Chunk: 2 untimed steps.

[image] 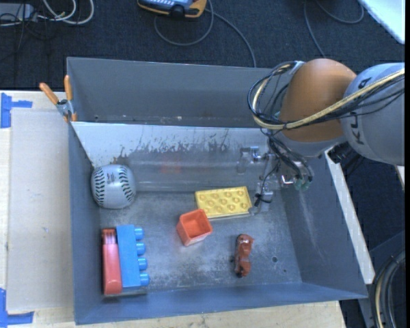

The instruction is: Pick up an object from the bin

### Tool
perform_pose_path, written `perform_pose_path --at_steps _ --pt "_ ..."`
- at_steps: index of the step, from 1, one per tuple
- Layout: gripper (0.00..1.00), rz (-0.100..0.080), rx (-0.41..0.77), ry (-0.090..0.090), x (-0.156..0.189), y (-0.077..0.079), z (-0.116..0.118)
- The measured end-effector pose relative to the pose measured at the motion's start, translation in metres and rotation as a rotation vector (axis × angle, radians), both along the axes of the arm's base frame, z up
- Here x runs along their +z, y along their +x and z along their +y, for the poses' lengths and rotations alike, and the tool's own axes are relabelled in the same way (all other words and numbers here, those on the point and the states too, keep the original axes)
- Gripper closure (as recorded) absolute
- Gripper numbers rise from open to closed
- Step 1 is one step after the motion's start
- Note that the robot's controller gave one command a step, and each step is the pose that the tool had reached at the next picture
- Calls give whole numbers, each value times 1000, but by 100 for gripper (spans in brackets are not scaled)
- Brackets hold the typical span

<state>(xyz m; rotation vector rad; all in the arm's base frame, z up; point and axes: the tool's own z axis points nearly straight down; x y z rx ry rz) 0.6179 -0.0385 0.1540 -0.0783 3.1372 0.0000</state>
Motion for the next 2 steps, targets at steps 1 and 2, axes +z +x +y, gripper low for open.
perform_pose_path --at_steps 1,2 --pt "0 -3 -29 1 -69 5 1" --pt "100 -3 10 1 -97 6 2"
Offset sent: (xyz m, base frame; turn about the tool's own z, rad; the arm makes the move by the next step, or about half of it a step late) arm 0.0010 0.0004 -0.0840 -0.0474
